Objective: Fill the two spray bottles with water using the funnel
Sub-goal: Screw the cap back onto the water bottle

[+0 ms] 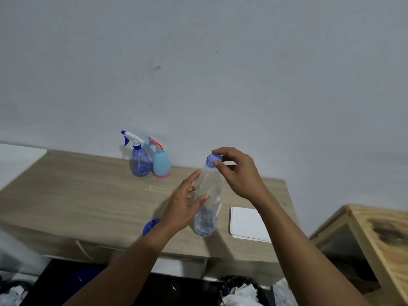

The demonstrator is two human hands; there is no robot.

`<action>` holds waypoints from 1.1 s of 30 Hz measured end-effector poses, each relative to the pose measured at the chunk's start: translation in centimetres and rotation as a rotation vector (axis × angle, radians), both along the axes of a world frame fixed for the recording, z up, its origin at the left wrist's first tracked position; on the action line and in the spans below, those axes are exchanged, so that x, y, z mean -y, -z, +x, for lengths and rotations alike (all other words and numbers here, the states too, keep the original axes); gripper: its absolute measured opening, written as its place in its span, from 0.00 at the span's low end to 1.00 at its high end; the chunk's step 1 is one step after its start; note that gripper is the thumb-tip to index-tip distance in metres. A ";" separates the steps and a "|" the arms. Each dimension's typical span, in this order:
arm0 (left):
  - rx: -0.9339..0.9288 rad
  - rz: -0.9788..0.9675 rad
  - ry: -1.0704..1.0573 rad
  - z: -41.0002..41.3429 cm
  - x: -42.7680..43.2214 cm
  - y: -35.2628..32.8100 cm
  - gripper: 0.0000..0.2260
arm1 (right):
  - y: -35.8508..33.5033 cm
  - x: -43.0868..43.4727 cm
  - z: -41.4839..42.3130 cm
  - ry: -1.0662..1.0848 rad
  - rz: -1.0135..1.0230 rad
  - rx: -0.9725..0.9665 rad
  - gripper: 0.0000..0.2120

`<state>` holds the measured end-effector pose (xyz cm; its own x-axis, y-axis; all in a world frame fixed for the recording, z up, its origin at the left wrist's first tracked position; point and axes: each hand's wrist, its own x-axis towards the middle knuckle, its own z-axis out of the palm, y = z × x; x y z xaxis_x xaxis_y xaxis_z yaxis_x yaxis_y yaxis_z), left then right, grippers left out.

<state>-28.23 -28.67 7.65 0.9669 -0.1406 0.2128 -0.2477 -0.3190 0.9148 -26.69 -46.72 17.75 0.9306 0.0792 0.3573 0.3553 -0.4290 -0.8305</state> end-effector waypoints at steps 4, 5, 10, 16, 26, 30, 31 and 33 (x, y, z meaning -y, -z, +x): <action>-0.035 -0.006 -0.021 0.2 0.0 0.0 0.33 | 0.0 0.0 0.8 -0.055 -0.147 0.058 0.10; -0.039 -0.015 -0.023 0.2 0.0 0.0 0.33 | -0.1 0.0 0.9 -0.066 -0.159 0.055 0.10; -0.050 -0.016 -0.028 0.1 -0.1 0.2 0.32 | 0.4 -0.7 1.7 -0.013 -0.083 0.049 0.07; -0.072 -0.047 -0.015 0.0 -0.5 0.0 0.32 | 0.8 -1.5 1.4 -0.017 0.035 0.011 0.03; -0.087 -0.031 0.000 -0.1 -0.7 -0.2 0.32 | 1.3 -0.7 1.4 -0.114 -0.034 -0.119 0.15; -0.081 -0.043 -0.021 -0.2 -0.3 0.0 0.32 | 1.1 -1.0 1.3 -0.056 -0.006 -0.117 0.11; -0.080 -0.054 -0.026 -0.2 -0.3 0.0 0.32 | 1.2 -1.2 1.4 -0.024 0.018 -0.113 0.11; -0.074 -0.066 -0.030 -0.2 -0.2 -0.1 0.32 | 1.5 -1.6 1.4 0.032 0.068 -0.099 0.12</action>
